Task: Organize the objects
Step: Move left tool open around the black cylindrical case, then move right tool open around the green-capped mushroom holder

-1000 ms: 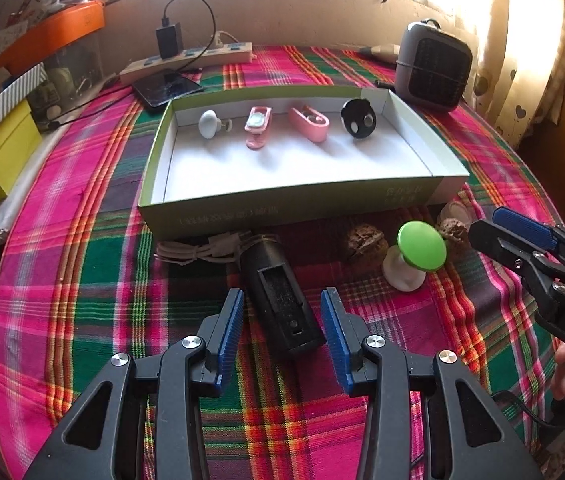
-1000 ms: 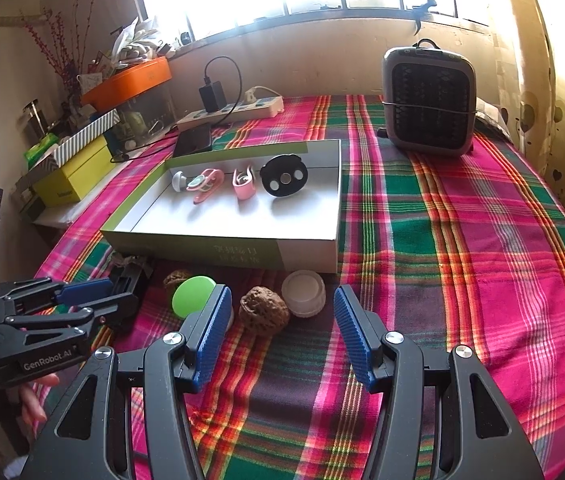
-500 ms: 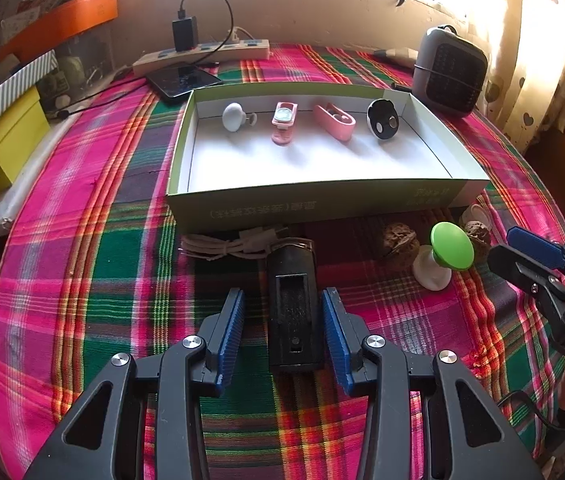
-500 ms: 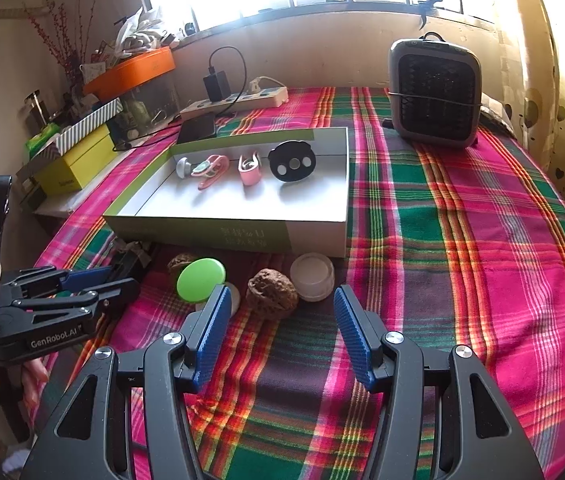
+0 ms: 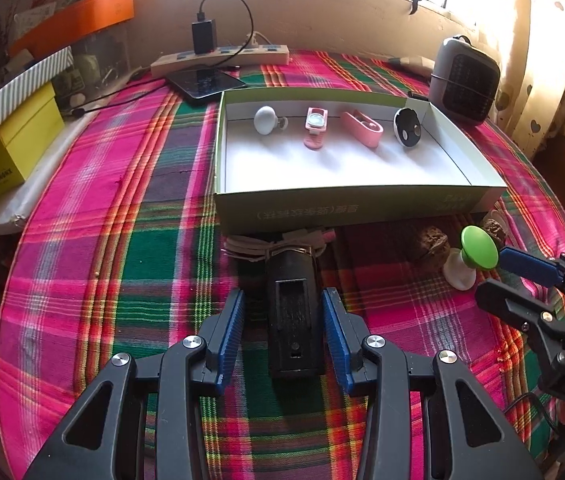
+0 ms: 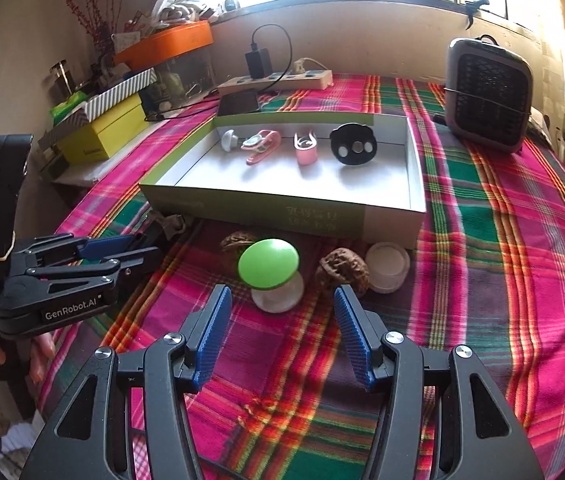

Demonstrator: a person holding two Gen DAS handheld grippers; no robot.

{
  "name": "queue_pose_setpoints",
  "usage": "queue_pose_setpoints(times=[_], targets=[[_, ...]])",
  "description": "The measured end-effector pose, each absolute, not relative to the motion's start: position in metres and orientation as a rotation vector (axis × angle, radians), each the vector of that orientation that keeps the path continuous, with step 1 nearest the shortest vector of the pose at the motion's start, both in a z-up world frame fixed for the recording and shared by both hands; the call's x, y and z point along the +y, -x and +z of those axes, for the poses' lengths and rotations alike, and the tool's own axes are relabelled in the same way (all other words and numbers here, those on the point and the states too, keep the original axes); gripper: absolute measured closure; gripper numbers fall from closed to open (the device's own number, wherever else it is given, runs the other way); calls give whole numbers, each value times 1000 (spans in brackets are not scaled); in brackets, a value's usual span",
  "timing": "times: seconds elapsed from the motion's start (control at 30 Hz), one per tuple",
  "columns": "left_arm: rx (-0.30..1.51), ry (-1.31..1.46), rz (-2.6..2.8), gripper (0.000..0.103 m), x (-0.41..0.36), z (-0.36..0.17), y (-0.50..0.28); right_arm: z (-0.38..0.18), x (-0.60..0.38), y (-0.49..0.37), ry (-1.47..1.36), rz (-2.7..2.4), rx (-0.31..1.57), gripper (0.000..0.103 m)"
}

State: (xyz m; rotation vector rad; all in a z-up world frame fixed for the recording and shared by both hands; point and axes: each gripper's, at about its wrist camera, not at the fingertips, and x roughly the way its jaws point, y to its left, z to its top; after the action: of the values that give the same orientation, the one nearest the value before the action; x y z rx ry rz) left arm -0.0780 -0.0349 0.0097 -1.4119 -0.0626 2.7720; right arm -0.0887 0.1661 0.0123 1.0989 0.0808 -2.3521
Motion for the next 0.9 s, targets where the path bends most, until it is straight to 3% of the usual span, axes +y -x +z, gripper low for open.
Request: queue_pose_setpoints(times=[0.9], targets=[[-30, 1349, 2761, 65, -40, 8, 79, 3, 153, 108, -1163, -2363, 83, 48]])
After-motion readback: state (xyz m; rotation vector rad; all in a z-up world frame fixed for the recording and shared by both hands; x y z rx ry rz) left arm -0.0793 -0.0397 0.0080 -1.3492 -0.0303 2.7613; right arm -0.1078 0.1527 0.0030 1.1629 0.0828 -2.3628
